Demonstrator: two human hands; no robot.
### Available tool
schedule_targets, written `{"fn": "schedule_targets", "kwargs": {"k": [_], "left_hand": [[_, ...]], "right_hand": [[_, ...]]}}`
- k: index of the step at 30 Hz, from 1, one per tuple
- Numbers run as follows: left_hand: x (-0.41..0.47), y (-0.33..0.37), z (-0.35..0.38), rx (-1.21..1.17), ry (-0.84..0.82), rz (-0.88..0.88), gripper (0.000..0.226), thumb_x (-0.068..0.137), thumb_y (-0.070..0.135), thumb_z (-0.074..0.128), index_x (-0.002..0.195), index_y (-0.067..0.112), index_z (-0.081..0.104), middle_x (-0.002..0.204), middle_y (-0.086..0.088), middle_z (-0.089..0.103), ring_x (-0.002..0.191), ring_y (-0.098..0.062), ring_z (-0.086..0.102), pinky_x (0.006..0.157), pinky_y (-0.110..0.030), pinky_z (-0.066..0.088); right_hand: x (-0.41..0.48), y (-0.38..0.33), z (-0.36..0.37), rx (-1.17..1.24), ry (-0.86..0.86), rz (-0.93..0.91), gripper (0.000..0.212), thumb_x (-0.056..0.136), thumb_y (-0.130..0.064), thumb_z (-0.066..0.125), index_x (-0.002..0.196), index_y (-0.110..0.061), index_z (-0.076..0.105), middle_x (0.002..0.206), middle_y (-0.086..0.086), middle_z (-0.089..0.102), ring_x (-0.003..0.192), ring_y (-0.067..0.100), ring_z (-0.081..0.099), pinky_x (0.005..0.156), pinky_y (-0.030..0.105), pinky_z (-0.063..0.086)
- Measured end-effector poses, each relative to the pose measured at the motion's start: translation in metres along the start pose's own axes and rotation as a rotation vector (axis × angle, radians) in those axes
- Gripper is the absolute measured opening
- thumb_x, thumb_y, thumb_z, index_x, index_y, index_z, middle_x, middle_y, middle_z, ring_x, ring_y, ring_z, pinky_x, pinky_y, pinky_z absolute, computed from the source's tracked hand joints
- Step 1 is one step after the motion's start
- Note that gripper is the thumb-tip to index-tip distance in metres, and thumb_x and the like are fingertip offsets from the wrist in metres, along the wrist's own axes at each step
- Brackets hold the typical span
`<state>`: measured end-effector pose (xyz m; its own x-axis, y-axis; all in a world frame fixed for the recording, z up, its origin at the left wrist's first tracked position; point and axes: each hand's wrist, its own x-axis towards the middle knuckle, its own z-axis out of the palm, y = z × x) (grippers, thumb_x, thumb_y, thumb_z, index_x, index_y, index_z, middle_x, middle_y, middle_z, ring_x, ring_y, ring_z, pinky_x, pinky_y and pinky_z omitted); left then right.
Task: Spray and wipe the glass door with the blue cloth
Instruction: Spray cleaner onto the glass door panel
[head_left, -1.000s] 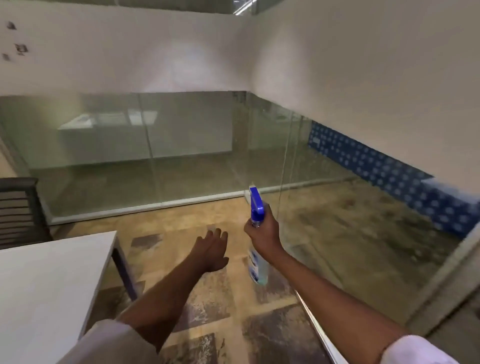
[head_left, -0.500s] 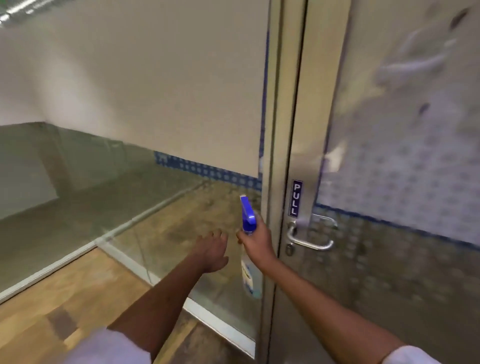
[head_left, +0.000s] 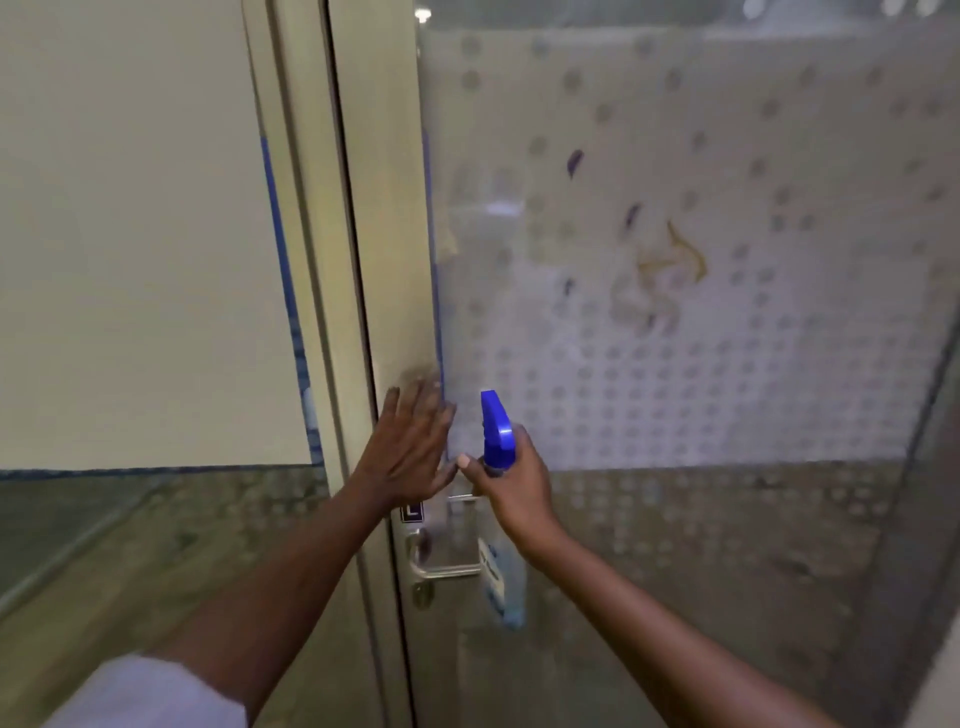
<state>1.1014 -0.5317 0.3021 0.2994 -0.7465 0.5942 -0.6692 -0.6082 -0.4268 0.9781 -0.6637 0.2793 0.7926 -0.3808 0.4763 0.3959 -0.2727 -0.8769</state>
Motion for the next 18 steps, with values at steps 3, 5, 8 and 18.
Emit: {"fn": "schedule_targets", "kwargs": {"k": [3,5,8,18], "left_hand": [[0.05,-0.003,-0.011,-0.006,0.109,0.015,0.074,0.083,0.054,0.047,0.127,-0.005,0.055,0.138,-0.034,0.05,0.126,-0.056,0.047,0.099,-0.069,0.041],[0.08,-0.004,-0.016,-0.011,0.177,0.011,0.077,0.083,0.055,0.046,0.132,-0.005,0.05,0.142,-0.034,0.045,0.131,-0.056,0.041,0.103,-0.071,0.036],[0.113,-0.006,-0.022,-0.015,0.249,0.008,0.084,0.084,0.058,0.046,0.141,-0.003,0.036,0.149,-0.033,0.038,0.138,-0.055,0.032,0.108,-0.07,0.027],[0.144,-0.025,-0.018,-0.047,0.292,-0.073,0.097,0.085,0.065,0.049,0.148,-0.005,0.024,0.155,-0.033,0.02,0.143,-0.054,0.018,0.11,-0.069,0.029]], "right_hand": [[0.008,-0.021,-0.024,-0.055,0.058,-0.035,0.035,0.074,-0.042,0.077,0.097,-0.039,0.051,0.076,-0.007,0.06,0.065,0.001,0.06,0.065,0.035,0.059],[0.014,-0.036,-0.04,-0.1,0.082,-0.057,0.041,0.069,-0.05,0.075,0.101,-0.043,0.051,0.072,-0.007,0.059,0.063,0.002,0.059,0.062,0.034,0.059],[0.026,-0.059,-0.062,-0.118,0.095,-0.089,0.036,0.07,-0.052,0.071,0.1,-0.045,0.053,0.07,-0.008,0.059,0.061,0.007,0.06,0.052,0.019,0.051],[0.081,-0.132,-0.101,-0.348,0.17,-0.14,0.019,0.076,-0.039,0.055,0.095,-0.042,0.052,0.081,-0.002,0.066,0.071,0.026,0.066,0.069,0.047,0.059]]}}
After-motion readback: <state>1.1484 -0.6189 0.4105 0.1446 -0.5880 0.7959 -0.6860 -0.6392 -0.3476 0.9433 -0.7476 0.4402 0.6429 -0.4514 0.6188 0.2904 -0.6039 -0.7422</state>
